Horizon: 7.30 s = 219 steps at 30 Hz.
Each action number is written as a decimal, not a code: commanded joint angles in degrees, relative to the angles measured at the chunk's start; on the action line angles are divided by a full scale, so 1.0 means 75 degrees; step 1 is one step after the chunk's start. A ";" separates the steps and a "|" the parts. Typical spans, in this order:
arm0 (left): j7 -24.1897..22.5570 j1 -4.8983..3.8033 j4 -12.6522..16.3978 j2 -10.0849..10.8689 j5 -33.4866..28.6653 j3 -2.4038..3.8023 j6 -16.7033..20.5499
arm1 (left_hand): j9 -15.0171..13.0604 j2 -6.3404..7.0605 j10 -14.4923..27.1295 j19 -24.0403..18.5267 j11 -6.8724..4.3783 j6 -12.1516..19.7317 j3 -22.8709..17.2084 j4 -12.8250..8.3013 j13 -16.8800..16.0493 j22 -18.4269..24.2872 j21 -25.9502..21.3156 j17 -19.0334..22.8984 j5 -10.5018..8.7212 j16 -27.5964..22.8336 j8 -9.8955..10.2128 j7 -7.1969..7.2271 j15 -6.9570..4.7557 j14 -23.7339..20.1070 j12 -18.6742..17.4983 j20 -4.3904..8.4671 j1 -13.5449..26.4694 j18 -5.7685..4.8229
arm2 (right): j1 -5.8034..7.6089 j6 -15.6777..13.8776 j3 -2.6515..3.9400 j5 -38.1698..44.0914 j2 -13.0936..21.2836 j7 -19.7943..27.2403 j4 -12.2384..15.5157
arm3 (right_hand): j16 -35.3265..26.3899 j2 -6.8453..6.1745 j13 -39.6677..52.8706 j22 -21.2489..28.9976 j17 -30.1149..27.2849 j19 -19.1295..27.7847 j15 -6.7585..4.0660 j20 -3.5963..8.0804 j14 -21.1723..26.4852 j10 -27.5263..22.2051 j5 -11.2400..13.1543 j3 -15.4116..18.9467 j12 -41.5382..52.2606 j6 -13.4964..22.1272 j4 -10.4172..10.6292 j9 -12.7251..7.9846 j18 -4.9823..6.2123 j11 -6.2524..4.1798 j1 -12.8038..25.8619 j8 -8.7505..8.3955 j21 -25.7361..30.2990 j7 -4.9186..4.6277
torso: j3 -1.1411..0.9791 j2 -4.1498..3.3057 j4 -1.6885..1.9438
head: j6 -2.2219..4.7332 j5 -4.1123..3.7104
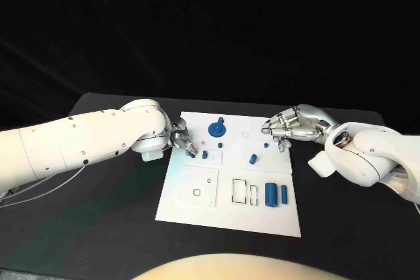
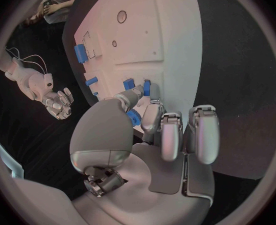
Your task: Assemble the parts on the task board
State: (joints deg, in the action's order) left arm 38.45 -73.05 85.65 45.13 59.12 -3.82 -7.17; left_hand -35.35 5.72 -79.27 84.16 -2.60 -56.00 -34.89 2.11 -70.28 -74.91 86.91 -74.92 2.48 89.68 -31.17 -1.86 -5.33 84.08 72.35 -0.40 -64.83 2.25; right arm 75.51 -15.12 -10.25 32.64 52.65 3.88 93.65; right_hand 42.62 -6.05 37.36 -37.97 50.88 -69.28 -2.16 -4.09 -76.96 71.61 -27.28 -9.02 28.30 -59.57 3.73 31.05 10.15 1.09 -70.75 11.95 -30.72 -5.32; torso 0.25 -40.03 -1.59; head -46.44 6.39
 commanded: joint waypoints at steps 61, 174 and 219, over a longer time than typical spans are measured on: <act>0.0121 0.0010 -0.0080 -0.0049 0.0207 -0.0004 -0.0244 | 0.0164 0.0238 -0.0329 0.0540 -0.0043 -0.0505 0.1250 0.0602 -0.0388 -0.1470 0.0088 -0.2010 0.0039 0.0042 -0.0150 0.0171 -0.0161 0.0789 0.0358 0.0074 0.0815 -0.0170 | -0.0004 0.0078 0.0001 0.0021 0.0033 0.0029 0.0050 | -0.0023 0.0090 0.0018 -0.0013 0.0003 0.0056 -0.0016 0.0008 0.0060 -0.0056 -0.0047 -0.0004 0.0040 0.0070 0.0052 0.0015 0.0034 -0.0023 -0.0013 0.0036 -0.0047 0.0006 | -0.0009 -0.0004 0.0006 | -0.0056 -0.0035; -0.3575 0.0648 -0.0715 -0.1130 0.4411 -0.0022 0.2238 | 0.3015 0.0267 0.2546 -0.0246 0.0784 -0.0490 0.3630 0.1464 0.7499 0.0493 -0.1517 0.0403 0.0044 -0.1894 0.2947 -0.0489 0.0529 0.0224 -0.7696 -0.0423 -0.3201 0.0268 | -0.0025 -0.0135 0.0002 -0.0057 0.0046 0.0123 0.0076 | -0.0390 0.0070 0.0047 -0.0045 -0.0257 0.0115 0.0004 -0.0006 0.0228 -0.0143 -0.0069 -0.0036 -0.0005 0.0162 0.0040 0.0072 0.0031 0.0000 -0.0061 0.0026 -0.0056 -0.0023 | -0.0012 -0.0006 -0.0009 | 0.0143 -0.0435; -0.3438 0.0735 -0.0874 -0.1276 0.4351 -0.0021 0.1921 | 0.3124 0.0096 0.1646 -0.0078 0.0722 -0.1057 0.2580 0.1154 0.7843 -0.0002 -0.1124 0.0255 0.0046 -0.1612 0.3105 -0.0586 0.0502 0.0268 -0.8068 -0.0415 -0.3612 0.0174 | -0.0022 -0.0123 0.0002 -0.0028 0.0071 0.0127 0.0140 | -0.0367 0.0076 0.0052 -0.0050 -0.0234 0.0122 0.0007 -0.0009 0.0224 -0.0143 -0.0066 -0.0043 -0.0007 0.0164 0.0045 0.0084 0.0032 0.0003 -0.0061 0.0031 -0.0058 -0.0025 | -0.0007 -0.0011 -0.0007 | 0.0083 -0.0451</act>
State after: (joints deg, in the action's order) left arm 12.05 -67.67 79.11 35.65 91.81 -3.89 8.99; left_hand -11.82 6.36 -66.52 83.15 2.79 -63.57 -15.30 10.77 -11.54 -74.88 78.26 -73.00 2.98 77.31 -8.03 -6.32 -1.64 84.08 12.15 -3.48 -91.48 4.42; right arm 75.37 -16.44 -10.25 32.06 53.18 4.29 94.58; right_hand 40.07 -5.82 37.69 -38.29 49.07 -68.87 -2.15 -4.10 -75.53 70.94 -27.50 -9.18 28.30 -58.66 3.89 31.63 10.15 1.04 -70.97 11.95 -30.94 -5.39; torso 0.19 -40.12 -1.68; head -45.78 3.00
